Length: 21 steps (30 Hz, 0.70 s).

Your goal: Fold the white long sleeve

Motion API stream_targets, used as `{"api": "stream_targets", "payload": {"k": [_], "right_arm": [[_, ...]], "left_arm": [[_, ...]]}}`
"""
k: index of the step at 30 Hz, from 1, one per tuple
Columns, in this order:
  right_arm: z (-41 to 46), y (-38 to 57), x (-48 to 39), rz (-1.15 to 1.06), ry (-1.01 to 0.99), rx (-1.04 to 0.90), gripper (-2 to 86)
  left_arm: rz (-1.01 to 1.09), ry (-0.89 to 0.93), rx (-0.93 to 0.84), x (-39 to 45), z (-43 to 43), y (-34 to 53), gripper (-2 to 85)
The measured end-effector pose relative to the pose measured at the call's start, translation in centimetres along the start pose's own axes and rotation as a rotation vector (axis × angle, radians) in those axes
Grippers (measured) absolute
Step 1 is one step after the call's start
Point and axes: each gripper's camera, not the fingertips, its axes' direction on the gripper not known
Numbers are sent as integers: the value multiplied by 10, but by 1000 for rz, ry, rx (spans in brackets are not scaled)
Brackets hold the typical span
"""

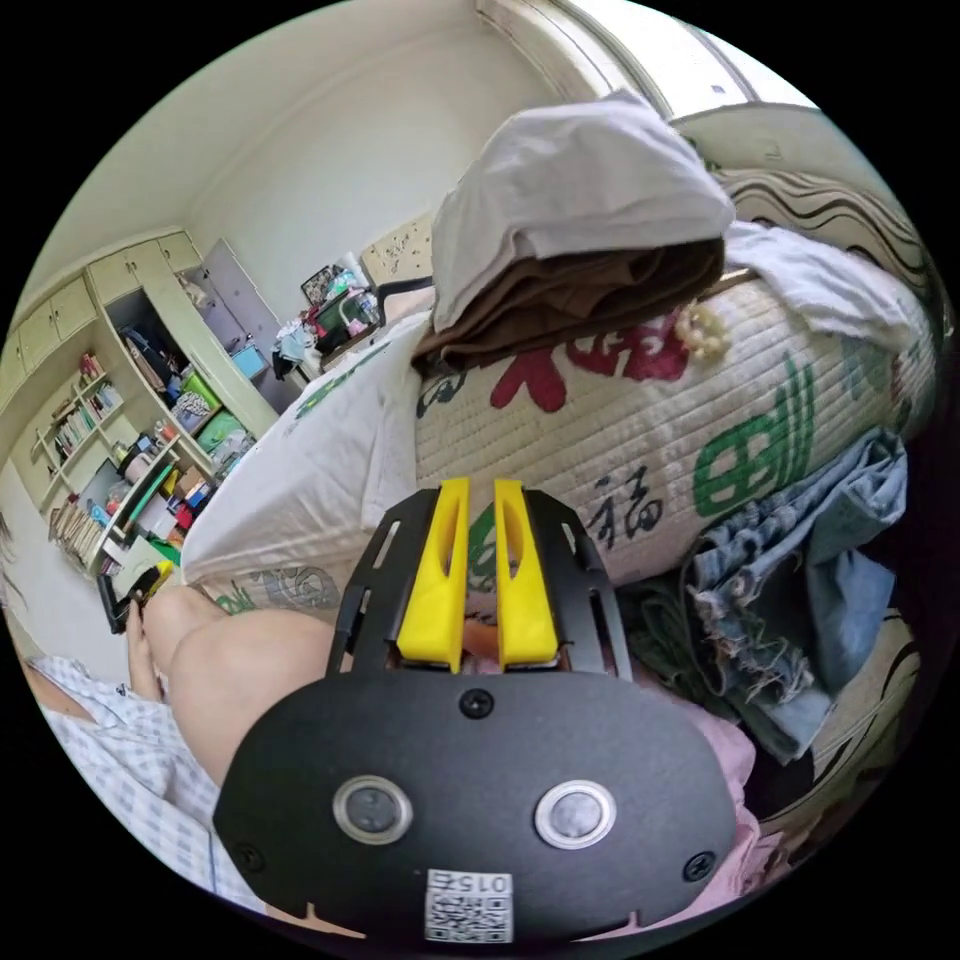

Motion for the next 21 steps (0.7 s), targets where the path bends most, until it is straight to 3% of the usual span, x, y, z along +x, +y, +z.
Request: {"api": "stream_targets", "payload": {"k": [7, 12, 17, 21], "right_arm": [[-42, -85, -21, -195, -8, 97, 72], [-41, -155, -47, -299, 122, 171, 80], [-17, -221, -48, -286, 218, 80, 88], [11, -266, -49, -316, 317, -27, 95]], "left_arm": [[321, 201, -43, 127, 73, -97, 54], [651, 557, -130, 322, 206, -169, 63], [757, 436, -188, 471, 347, -190, 99], [727, 467, -338, 557, 456, -186, 106]]}}
